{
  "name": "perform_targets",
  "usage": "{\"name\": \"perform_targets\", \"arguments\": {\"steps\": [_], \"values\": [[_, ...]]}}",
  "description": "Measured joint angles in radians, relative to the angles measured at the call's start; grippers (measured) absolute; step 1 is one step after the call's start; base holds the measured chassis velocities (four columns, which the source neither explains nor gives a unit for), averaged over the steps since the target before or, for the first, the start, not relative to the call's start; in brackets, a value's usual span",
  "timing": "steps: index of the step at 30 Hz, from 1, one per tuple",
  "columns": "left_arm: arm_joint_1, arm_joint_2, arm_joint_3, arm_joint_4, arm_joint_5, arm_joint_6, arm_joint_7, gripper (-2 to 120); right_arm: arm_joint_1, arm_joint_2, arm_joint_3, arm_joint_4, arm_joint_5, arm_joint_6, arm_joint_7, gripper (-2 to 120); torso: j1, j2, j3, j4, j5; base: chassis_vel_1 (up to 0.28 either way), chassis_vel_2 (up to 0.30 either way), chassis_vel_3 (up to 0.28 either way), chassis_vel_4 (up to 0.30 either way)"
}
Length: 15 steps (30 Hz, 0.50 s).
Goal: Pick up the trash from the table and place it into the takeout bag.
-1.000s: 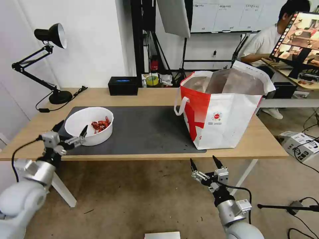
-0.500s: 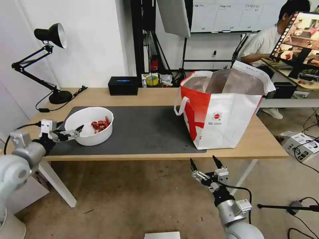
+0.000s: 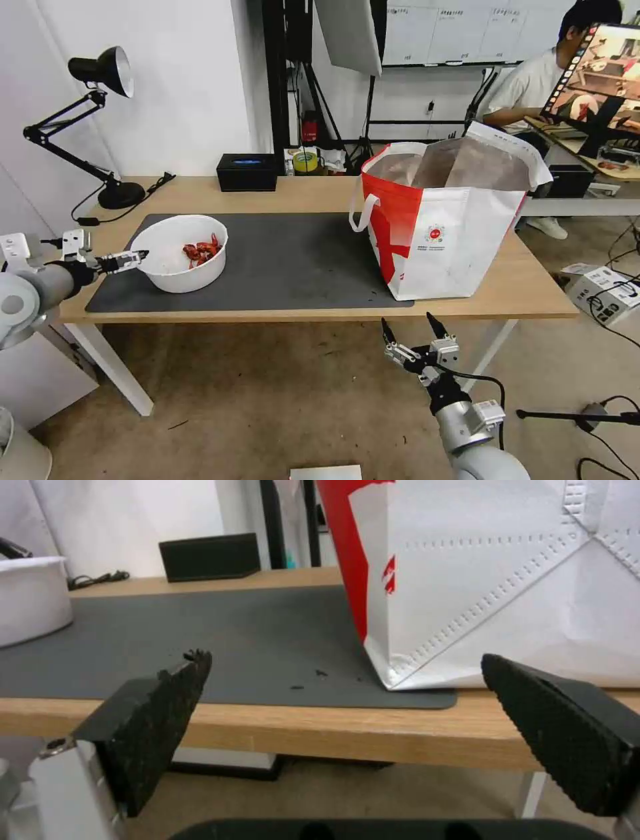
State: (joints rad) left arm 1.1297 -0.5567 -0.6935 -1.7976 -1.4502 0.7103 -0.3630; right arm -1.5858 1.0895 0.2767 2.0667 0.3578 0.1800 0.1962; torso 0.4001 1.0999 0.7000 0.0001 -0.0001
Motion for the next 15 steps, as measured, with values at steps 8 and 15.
{"name": "perform_targets", "arguments": {"steps": [8,15], "values": [[-0.060,-0.003,0.029,0.036,-0.175,0.020,-0.119,100,0.000,0.000,0.000,0.000,0.000,0.000,0.000,100,0.000,0.000,0.000,-0.0002,0.0002,0.000,0.000,0.000,0.000],[-0.084,-0.004,0.052,0.063,-0.206,0.023,-0.181,100,0.000,0.000,0.000,0.000,0.000,0.000,0.000,100,0.000,0.000,0.000,-0.0001,0.0001,0.000,0.000,0.000,0.000]]}}
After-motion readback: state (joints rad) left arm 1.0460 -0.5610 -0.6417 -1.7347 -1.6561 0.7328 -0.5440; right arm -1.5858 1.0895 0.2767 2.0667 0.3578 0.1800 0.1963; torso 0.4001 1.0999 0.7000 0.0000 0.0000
